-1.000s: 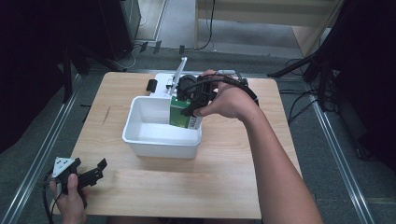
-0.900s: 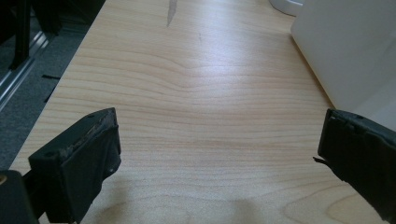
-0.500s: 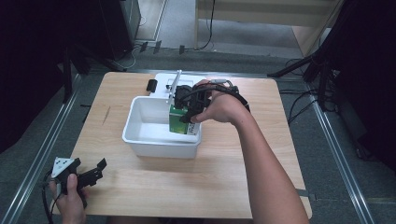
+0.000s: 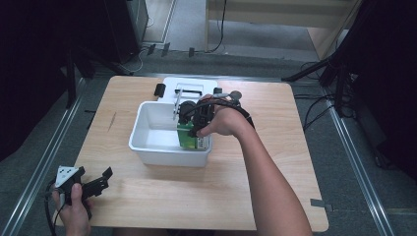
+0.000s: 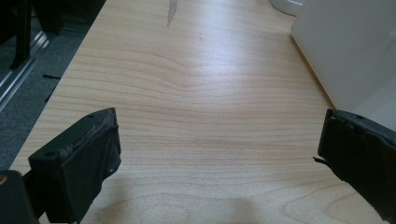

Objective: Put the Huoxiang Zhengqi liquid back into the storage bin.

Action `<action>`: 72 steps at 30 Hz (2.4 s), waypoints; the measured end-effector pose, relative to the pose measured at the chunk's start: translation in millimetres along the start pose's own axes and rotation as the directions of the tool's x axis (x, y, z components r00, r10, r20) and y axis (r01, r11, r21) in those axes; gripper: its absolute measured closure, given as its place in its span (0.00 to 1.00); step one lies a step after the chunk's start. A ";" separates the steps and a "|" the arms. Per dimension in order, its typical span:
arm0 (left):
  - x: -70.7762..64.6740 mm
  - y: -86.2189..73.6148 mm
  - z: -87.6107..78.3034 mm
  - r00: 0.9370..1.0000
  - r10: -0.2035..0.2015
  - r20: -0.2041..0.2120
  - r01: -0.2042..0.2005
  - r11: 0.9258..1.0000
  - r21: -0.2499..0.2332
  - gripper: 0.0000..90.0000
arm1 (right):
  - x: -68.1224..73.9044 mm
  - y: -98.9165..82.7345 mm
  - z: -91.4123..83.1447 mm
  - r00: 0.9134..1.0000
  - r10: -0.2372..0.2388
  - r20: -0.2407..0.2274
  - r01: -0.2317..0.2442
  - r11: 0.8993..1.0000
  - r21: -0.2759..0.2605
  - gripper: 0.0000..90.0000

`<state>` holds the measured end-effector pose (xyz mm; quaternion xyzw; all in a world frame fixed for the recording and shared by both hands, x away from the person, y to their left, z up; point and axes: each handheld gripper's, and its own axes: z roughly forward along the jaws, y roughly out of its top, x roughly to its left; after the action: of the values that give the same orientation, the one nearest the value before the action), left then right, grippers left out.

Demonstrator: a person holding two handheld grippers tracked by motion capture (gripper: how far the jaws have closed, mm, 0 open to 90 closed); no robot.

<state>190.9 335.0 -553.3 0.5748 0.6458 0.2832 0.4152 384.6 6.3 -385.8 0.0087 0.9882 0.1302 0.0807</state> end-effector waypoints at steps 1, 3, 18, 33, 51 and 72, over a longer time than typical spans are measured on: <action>0.0 0.0 0.1 1.000 0.000 0.000 0.000 1.000 0.000 0.00 | 0.5 -0.5 3.2 1.000 0.013 -0.004 -0.013 1.000 0.016 0.71; 0.1 0.0 0.1 1.000 -0.001 0.000 0.001 1.000 0.000 0.00 | -0.5 -0.5 6.8 1.000 0.004 -0.007 -0.004 1.000 0.012 0.71; 0.1 0.2 0.4 1.000 -0.003 0.000 0.003 1.000 -0.002 0.00 | -3.3 -2.2 22.1 1.000 0.019 -0.022 -0.019 1.000 0.012 0.71; 0.1 0.3 0.3 1.000 -0.001 0.001 0.001 1.000 0.000 0.00 | -3.6 -6.5 14.9 0.996 0.089 -0.003 -0.089 0.996 0.005 0.35; 0.6 0.5 0.5 1.000 0.001 0.003 -0.001 1.000 0.001 0.00 | -7.2 -18.5 -36.9 0.964 0.260 0.054 -0.255 0.963 -0.082 0.17; 0.3 0.4 0.5 1.000 -0.001 0.001 0.001 1.000 0.000 0.00 | 5.8 -87.2 -66.6 0.855 0.515 0.059 -0.485 0.835 -0.260 0.15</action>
<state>191.5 335.3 -553.3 0.5745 0.6458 0.2827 0.4159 368.5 -94.7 -345.9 0.2653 0.9217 0.2622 0.1066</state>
